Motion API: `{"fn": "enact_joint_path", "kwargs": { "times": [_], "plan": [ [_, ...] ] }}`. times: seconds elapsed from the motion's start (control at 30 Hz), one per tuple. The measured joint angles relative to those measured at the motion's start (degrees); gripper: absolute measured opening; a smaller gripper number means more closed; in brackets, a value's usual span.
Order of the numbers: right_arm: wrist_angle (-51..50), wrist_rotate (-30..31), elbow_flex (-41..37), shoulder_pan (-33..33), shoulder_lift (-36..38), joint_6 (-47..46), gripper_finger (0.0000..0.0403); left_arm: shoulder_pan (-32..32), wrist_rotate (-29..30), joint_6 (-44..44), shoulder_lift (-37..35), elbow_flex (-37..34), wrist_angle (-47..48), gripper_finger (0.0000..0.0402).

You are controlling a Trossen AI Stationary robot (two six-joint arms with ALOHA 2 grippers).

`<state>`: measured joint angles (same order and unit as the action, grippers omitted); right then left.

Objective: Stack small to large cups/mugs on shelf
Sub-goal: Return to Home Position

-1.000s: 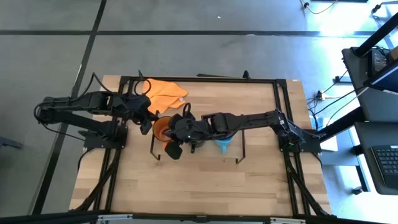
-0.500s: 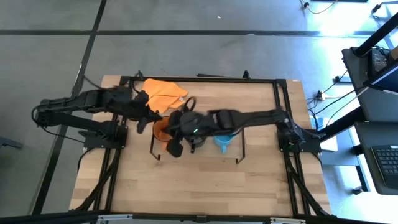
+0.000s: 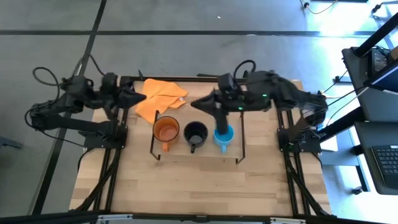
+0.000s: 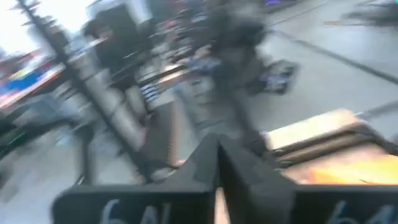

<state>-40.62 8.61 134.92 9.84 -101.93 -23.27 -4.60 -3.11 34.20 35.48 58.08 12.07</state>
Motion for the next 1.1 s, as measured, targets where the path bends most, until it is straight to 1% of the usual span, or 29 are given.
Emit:
{"fn": "enact_joint_path", "kwargs": {
  "times": [0.07, 0.17, 0.2, 0.27, 0.33, 0.4, 0.47, 0.53, 0.57, 0.63, 0.67, 0.7, 0.77, 0.83, 0.97, 1.03, 1.1],
  "plan": [
    [-0.6, -4.08, -0.03, 1.16, 1.49, 3.69, 0.0014, 0.07, -1.32, -0.06, -0.59, -0.02, -3.98, 0.0008],
    [-3.55, -10.2, -0.03, 2.84, 3.85, 8.01, 0.0014, 0.54, -9.75, -3.96, -1.68, -0.02, -7.22, 0.0003],
    [-5.12, -11.51, 0.02, 3.26, 4.45, 8.3, 0.0014, 0.62, -10.06, -4.43, -2.08, -0.02, -7.15, 0.0003],
    [-8.5, -11.72, 0.04, 4.83, 4.98, 5.15, 0.0014, 0.59, -8.88, -5.59, -3.04, -0.03, -4.56, 0.0008],
    [-10.76, -11.27, -0.33, 6.72, 4.73, 4.68, 0.0014, 0.86, -8.72, -7.07, -3.66, -1.04, -3.75, 0.0015],
    [-10.34, -10.05, -2.41, 8.68, 4.23, 5.95, 0.0014, 1.77, -10.8, -7.88, -4.56, -3.85, -5.62, 0.0021],
    [-6.78, -8.19, -6.31, 10.0, 4.09, 6.44, 0.0014, 2.72, -10.24, -8.93, -6.22, -8.29, -11.48, 0.0024],
    [1.38, -7.68, -11.89, 10.19, 4.45, 7.5, 0.0014, 3.65, -7.82, -9.51, -8.72, -14.14, -19.97, 0.0025],
    [7.19, -9.41, -15.18, 9.92, 4.92, 8.65, 0.0014, 4.11, -7.08, -9.48, -10.32, -17.5, -24.48, 0.0025],
    [17.31, -15.93, -21.71, 8.96, 6.48, 10.03, 0.0014, 4.7, -6.84, -9.11, -13.44, -23.67, -32.89, 0.0024],
    [20.9, -18.68, -24.93, 8.54, 7.84, 9.8, 0.0014, 4.72, -6.53, -8.99, -15.31, -26.23, -35.53, 0.0022],
    [22.71, -19.87, -28.14, 8.12, 9.59, 8.64, 0.0014, 4.7, -5.3, -8.95, -17.34, -28.42, -36.79, 0.0021],
    [25.42, -19.27, -34.93, 7.39, 14.0, 5.69, 0.0014, 4.68, -2.45, -9.46, -21.39, -30.7, -35.92, 0.0019],
    [28.87, -16.28, -42.23, 7.08, 19.4, 4.7, 0.0014, 4.63, -0.36, -11.03, -26.19, -31.51, -31.76, 0.0019],
    [39.77, -11.01, -57.08, 7.96, 32.34, 7.0, 0.0014, 4.63, 2.33, -13.12, -35.18, -29.96, -23.54, 0.0023],
    [44.76, -8.31, -64.67, 8.93, 38.9, 8.46, 0.0014, 4.63, 3.46, -13.87, -35.09, -28.26, -19.88, 0.0023],
    [49.47, -5.44, -72.3, 9.5, 44.46, 8.84, 0.0014, 4.63, 4.05, -14.25, -34.78, -25.87, -12.43, 0.0023]
  ]
}}
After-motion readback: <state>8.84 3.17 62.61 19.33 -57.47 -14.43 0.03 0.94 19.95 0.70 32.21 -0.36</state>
